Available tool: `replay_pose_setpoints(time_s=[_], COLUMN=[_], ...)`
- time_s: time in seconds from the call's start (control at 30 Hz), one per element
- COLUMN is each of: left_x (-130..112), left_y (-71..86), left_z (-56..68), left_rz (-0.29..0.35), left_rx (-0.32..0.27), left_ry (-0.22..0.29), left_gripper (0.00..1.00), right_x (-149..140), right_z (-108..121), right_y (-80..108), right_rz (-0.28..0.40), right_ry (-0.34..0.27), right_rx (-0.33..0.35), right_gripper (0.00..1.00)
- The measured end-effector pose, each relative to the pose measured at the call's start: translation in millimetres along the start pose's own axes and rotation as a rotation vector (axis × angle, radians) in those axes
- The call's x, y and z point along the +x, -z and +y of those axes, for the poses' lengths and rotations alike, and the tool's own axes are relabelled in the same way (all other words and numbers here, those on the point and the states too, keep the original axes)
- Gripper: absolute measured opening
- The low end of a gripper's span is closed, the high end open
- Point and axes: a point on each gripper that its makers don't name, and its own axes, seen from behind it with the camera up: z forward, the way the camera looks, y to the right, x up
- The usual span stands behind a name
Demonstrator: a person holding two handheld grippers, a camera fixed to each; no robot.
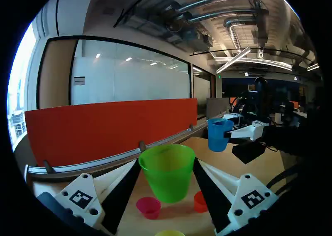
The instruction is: Pour water
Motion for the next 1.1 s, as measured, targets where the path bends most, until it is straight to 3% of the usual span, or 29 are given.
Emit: replay_pose_setpoints(time_s=[0.57,1.1], left_x=[-3.7,-8.7], left_y=[4.6,5.9], left_z=[-0.5,11.2], left_rz=[-0.002,-0.015], left_rx=[0.001,-0.013], left_ry=[-0.001,-0.008], left_gripper=[0.88,0.88], right_x=[9.3,21.2], right_z=[-4.6,-9.4], right_y=[-12.4,-23.3], right_rz=[-0.02,-0.058], right_ry=[0.032,0.171], right_rx=[0.013,0.038], right_gripper=[0.9,0.9])
